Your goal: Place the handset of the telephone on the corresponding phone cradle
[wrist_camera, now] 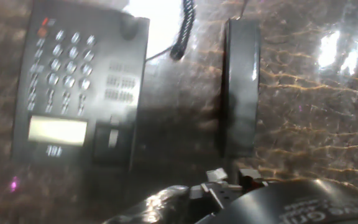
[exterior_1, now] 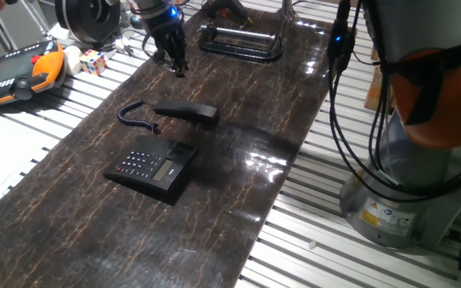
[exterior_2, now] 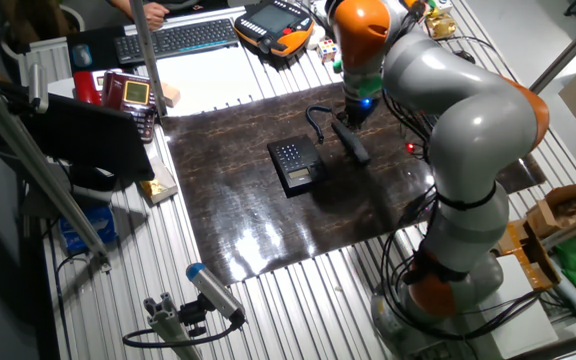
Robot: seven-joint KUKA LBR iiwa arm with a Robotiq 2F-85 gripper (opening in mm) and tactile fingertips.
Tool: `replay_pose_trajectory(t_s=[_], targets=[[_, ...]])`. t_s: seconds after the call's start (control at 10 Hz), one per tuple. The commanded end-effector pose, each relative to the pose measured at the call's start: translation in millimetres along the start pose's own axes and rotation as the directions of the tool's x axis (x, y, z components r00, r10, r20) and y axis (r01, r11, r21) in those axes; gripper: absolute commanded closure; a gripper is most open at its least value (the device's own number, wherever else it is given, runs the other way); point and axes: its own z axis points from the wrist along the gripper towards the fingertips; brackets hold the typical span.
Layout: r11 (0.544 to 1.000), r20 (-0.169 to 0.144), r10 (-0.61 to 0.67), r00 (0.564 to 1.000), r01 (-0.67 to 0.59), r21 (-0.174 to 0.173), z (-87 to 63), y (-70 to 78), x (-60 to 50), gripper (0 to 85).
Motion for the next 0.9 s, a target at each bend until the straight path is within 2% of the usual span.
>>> replay_pose_trajectory(t_s=[0.0, 0.1, 0.2, 0.3, 0.4, 0.6, 0.8], targets=[[1.000, 0.010, -0.010, 1.000, 0.010, 0.022, 6.6, -3.4, -7.8, 34.7], [1.000, 0.020, -0.018, 1.000, 0.018, 0.024, 17.3, -11.2, -17.0, 23.3], [0.999, 0.045, -0.037, 0.998, 0.036, 0.016, 37.4, -25.8, -28.7, 15.0], [0.999, 0.061, -0.042, 0.997, 0.043, -0.016, 54.5, -36.1, -38.6, 12.7], [0.998, 0.079, -0.043, 0.996, 0.045, -0.033, 69.6, -41.7, -47.7, 11.7], [0.997, 0.093, -0.058, 0.994, 0.062, -0.041, 95.5, -44.0, -67.2, 9.7], [0.996, 0.106, -0.071, 0.992, 0.077, -0.053, 116.0, -42.1, -78.5, 8.3]])
